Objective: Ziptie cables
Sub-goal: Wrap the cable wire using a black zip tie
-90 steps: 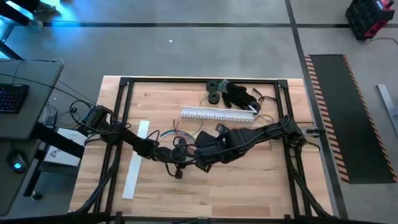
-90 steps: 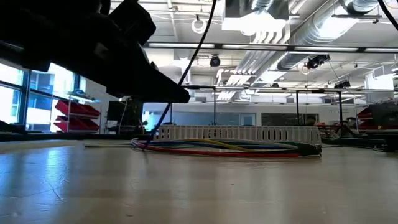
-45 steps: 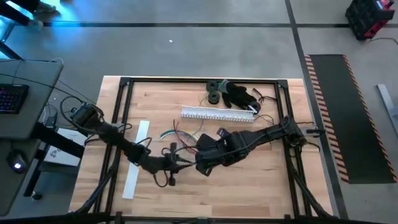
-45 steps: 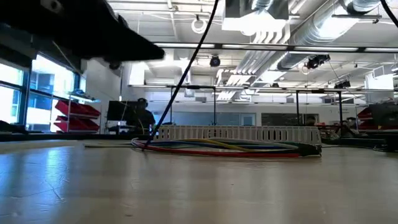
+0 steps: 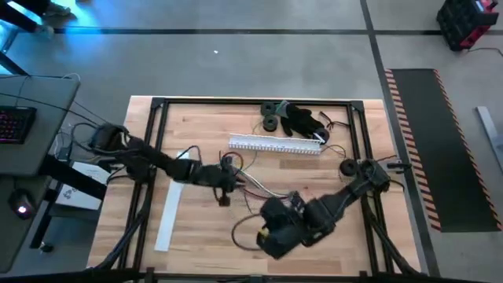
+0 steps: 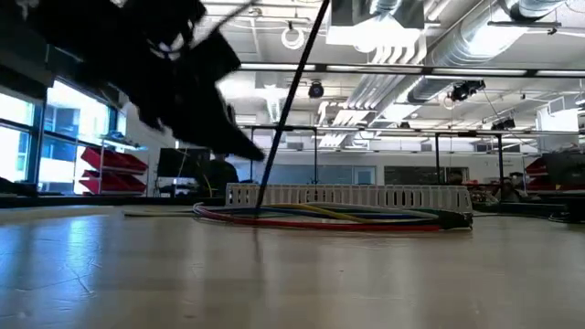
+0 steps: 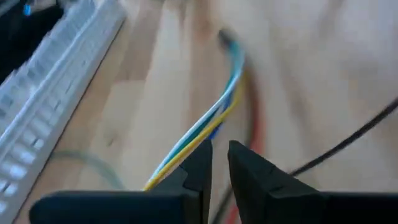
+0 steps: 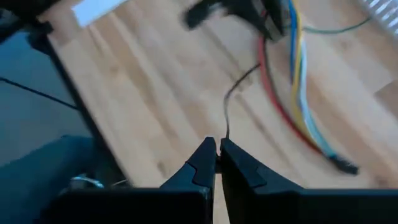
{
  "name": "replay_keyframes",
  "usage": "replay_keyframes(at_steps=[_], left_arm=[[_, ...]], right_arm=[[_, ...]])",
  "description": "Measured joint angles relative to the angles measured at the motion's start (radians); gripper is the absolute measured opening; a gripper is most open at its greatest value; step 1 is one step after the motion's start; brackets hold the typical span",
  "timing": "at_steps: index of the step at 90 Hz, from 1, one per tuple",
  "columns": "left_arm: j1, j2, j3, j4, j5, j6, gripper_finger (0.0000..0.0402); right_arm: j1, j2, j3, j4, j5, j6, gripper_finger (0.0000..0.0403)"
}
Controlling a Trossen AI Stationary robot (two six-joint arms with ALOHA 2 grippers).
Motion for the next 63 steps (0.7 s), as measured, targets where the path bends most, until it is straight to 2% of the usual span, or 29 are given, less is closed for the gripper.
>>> replay_keyframes(at_steps=[10,23,32,41,47,55,63], left_arm=[[0.06,0.059,0.011,0.011,0.014,0.029,0.0038],[0.131,0.119,0.079,-0.024,0.191,0.065,0.0062],[0.149,0.15,0.15,-0.101,0.25,0.128,0.0098],[0.154,0.188,0.224,-0.234,0.244,0.227,0.0137],[0.154,0.217,0.266,-0.301,0.198,0.296,0.016],[0.152,0.248,0.315,-0.366,0.126,0.317,0.0183],[0.159,0.273,0.35,-0.419,0.13,0.32,0.0193]], right_arm=[[0.024,0.016,0.0,0.036,0.008,0.019,0.0],[0.038,0.045,0.0,0.055,0.005,0.02,0.0],[0.04,0.06,0.0,0.056,-0.002,0.019,0.0],[0.039,0.063,0.0,0.058,-0.005,0.003,0.0],[0.039,0.063,0.0,0.061,-0.001,-0.006,0.0],[0.039,0.063,0.0,0.064,0.0,-0.017,0.0],[0.039,0.063,0.0,0.066,0.0,-0.033,0.0]])
